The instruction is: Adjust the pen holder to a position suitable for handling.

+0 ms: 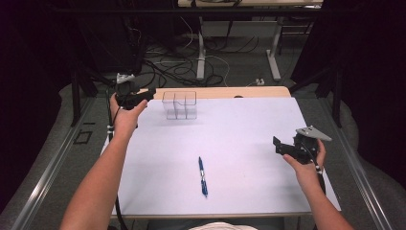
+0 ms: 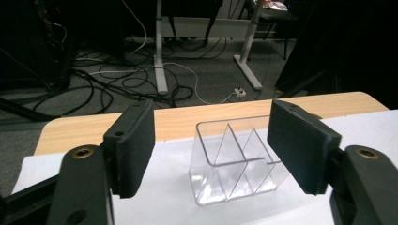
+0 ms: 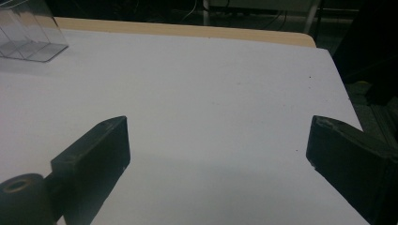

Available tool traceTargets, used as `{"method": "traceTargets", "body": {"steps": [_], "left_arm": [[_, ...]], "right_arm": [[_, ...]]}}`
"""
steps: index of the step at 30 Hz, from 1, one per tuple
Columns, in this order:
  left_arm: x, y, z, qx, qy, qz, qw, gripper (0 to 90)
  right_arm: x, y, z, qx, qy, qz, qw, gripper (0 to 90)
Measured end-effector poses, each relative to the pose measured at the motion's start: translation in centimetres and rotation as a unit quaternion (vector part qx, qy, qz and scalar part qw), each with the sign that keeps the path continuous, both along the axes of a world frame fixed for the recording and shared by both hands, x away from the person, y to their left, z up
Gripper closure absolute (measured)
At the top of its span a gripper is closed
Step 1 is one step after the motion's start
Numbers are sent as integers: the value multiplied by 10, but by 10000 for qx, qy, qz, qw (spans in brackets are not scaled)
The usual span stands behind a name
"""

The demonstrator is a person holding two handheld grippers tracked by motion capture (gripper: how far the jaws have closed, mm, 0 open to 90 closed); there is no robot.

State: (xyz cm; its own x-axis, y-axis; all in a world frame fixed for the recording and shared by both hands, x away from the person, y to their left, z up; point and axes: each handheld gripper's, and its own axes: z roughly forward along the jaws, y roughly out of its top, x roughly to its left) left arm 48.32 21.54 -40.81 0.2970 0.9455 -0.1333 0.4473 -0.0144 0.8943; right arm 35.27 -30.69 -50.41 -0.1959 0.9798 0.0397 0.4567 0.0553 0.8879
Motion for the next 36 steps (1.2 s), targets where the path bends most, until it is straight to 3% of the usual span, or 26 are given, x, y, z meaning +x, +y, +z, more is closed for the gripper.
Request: {"method": "traceTargets", "body": {"steps": [11,14,15,36], "left_arm": [[24,-13,6,49,315,115,9994,419],[30,-17,3,36,443,126,9989,451],[34,-19,0,23,569,90,9983,460],[57,-31,-27,147,1107,181,9936,621]], "right_arm": [[1,-1,-2,68,61,10,10000,71],[0,-1,-2,90,62,22,9999,75],[0,-1,-3,81,68,16,9999,76],[2,-3,-6,177,146,84,9997,90]]}}
